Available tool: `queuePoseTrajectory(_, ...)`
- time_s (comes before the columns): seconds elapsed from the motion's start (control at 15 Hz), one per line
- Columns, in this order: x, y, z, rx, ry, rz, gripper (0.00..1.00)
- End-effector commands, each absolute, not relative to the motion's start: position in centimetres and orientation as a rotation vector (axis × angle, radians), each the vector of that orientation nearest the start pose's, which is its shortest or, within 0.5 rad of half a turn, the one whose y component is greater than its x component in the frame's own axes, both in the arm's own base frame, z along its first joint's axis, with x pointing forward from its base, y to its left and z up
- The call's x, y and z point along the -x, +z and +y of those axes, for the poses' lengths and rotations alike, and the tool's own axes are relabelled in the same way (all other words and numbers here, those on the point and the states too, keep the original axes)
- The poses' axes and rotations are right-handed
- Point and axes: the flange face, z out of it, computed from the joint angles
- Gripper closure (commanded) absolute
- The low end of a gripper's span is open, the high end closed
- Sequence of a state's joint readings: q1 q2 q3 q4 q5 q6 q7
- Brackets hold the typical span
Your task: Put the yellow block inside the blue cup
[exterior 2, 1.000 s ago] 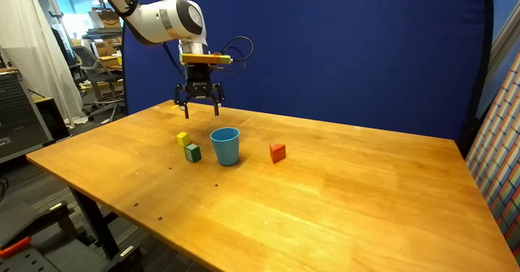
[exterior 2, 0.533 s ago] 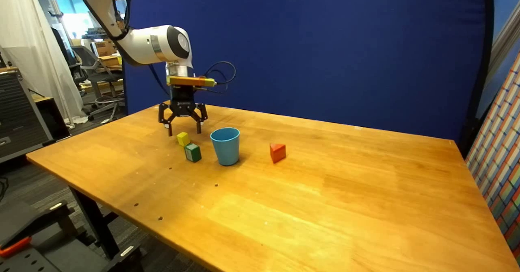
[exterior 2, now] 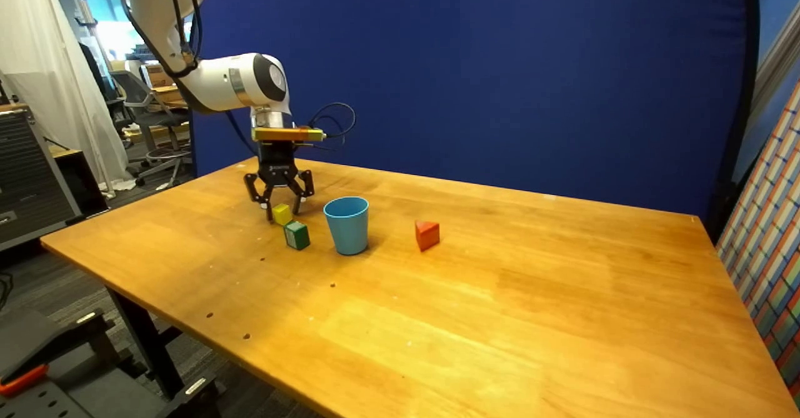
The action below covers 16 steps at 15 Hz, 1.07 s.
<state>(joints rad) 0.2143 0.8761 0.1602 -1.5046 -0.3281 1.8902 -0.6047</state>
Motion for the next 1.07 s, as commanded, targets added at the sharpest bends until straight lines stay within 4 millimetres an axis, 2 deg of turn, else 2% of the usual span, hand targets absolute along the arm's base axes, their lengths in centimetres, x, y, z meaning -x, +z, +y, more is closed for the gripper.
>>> queuePoseTrajectory(0.0,-61.6,11.6,20.1,2.683,0.824,-1.623,0.73)
queuePoseTrajectory(0.13,-61.1,11.6,19.9,2.686,0.845,-1.588,0.87)
queuePoseTrajectory(0.27,-60.8,12.3,19.1,2.715,0.846,-1.552,0.86)
queuePoseTrajectory(0.47,-60.6,14.8,16.9,2.83,0.832,-1.436,0.86)
queuePoseTrajectory(1.0,-60.3,22.9,9.5,3.114,0.744,-1.061,0.86)
